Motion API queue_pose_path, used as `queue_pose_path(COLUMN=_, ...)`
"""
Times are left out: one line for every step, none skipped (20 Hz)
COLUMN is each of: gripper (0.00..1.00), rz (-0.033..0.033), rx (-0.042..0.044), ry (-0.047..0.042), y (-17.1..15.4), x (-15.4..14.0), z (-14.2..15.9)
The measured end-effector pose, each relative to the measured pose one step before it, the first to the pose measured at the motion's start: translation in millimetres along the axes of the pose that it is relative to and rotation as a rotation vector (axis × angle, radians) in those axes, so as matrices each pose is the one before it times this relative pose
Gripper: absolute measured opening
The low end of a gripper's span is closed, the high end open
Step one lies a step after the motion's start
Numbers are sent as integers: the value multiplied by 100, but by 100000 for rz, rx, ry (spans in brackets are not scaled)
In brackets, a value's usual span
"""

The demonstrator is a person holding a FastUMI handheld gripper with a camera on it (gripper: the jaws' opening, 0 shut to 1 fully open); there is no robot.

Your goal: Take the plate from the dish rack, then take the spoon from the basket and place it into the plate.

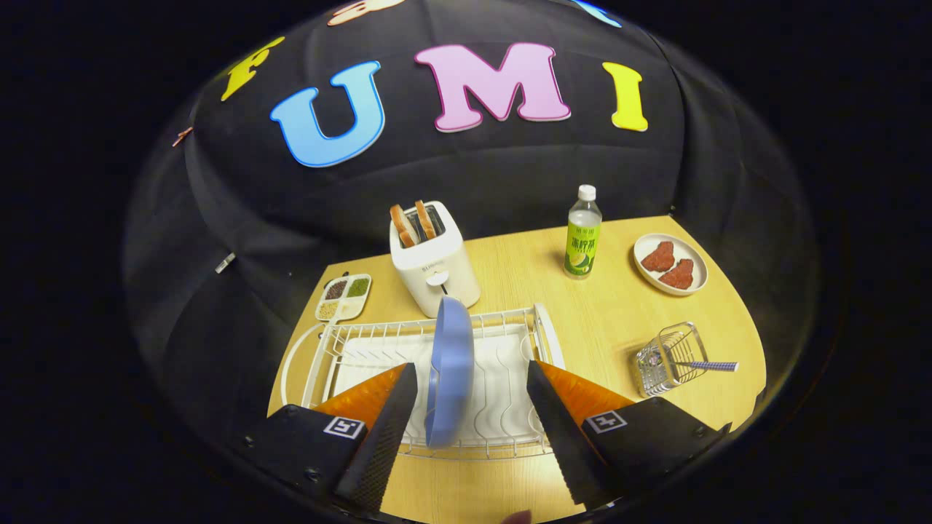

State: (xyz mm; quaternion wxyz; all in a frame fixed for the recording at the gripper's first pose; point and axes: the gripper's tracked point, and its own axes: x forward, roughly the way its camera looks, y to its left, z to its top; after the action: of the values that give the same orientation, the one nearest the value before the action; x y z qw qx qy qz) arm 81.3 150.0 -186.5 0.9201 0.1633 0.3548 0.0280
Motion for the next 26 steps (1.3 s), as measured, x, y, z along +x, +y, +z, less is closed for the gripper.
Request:
queue_pose_path(gripper=89, rz=-2049, rx=-1408, ry=1675, y=-30, x=1242, z=-462)
queue_pose_path(gripper=86, rz=-1821, rx=-1838, ry=1604, y=102, x=1153, z=-662)
queue_pose_path(gripper=81, rz=-1448, rx=-1791, ry=1552, y=208, x=1053, z=-554)
queue_pose_path(gripper=77, rz=-1370, rx=-1567, ry=832, y=177, x=789, z=-448)
queue_pose_path(gripper=68, rz=-2005, rx=-1500, ry=891, y=-161, x=611, z=-355)
queue_pose_path(gripper=61, rz=-2088, rx=-790, ry=1634, y=-83, x=664, z=-601)
queue_pose_path(gripper=54, rz=-1797, rx=146, ry=2379, y=1, x=551, z=-524)
queue_pose_path(gripper=46, rz=-1815, rx=979, ry=2245, y=-38, x=669, z=-362)
queue_pose_path(gripper=42, rz=-1567, rx=1214, ry=-414, y=-83, x=-142, z=232)
queue_pose_path(gripper=37, rz=-1032, rx=1132, ry=-486, y=-5, x=82, z=407)
queue_pose_path(gripper=34, rz=-924, rx=224, ry=-144, y=-57, x=-19, z=283)
queue_pose_path(gripper=33, rz=-927, rx=-683, ry=-146, y=175, x=-123, z=165)
queue_pose_path(gripper=32, rz=-1134, rx=-1761, ry=-597, y=118, x=-182, z=321)
queue_pose_path(gripper=32, rz=-987, rx=-2674, ry=-1242, y=6, x=-258, z=555)
queue_pose_path(gripper=32, rz=-1190, rx=-2324, ry=-1801, y=75, x=-270, z=675)
queue_pose_path(gripper=31, rz=-979, rx=-1953, ry=-1345, y=-203, x=-340, z=630)
queue_pose_path(gripper=31, rz=-826, rx=-500, ry=-822, y=-196, x=-323, z=400)
queue_pose_path(gripper=31, rz=-535, rx=474, ry=-273, y=-490, x=-429, z=107)
queue_pose_path(gripper=30, rz=1027, rx=2230, ry=146, y=-547, x=-295, z=55)
queue_pose_path(gripper=30, rz=2795, rx=4097, ry=-94, y=-23, x=-421, z=27)
queue_pose_path(gripper=31, rz=2704, rx=3454, ry=-174, y=-292, x=-509, z=62)
queue_pose_path(gripper=30, rz=1829, rx=2164, ry=-399, y=-744, x=-707, z=116)
queue_pose_path(gripper=30, rz=1456, rx=1182, ry=-186, y=-669, x=-741, z=16)
queue_pose_path(gripper=30, rz=1684, rx=896, ry=59, y=-578, x=-899, z=-147)
queue_pose_path(gripper=30, rz=1433, rx=1311, ry=330, y=-668, x=-878, z=-257)
queue_pose_path(gripper=30, rz=1365, rx=1576, ry=-25, y=-647, x=-964, z=-330)
